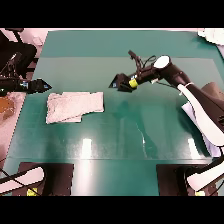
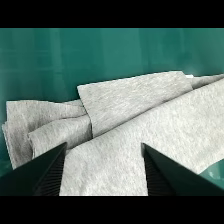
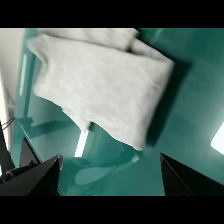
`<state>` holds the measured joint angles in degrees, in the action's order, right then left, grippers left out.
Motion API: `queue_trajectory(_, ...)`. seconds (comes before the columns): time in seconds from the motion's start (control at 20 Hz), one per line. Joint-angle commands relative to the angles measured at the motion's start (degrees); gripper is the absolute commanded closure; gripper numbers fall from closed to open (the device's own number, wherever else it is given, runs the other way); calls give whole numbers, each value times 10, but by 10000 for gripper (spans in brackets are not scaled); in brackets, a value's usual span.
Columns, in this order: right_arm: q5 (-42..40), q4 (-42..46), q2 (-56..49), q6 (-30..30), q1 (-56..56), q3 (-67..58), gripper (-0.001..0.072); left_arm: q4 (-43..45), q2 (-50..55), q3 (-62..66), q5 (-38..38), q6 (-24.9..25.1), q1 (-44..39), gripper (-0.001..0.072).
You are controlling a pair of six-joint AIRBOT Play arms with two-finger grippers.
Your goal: Fold the shirts.
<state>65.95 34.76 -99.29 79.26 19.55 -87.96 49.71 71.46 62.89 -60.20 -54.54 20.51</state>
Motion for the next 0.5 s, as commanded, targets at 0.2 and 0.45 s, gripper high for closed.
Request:
queue_trajectory(0.2, -34, -124, -62, -93, 4, 73, -5, 0, 0, 0, -3, 1, 0, 146)
queue_trajectory(0.45, -23, -123, -134, -87, 47, -7, -5, 0, 0, 0, -5, 1, 0, 146)
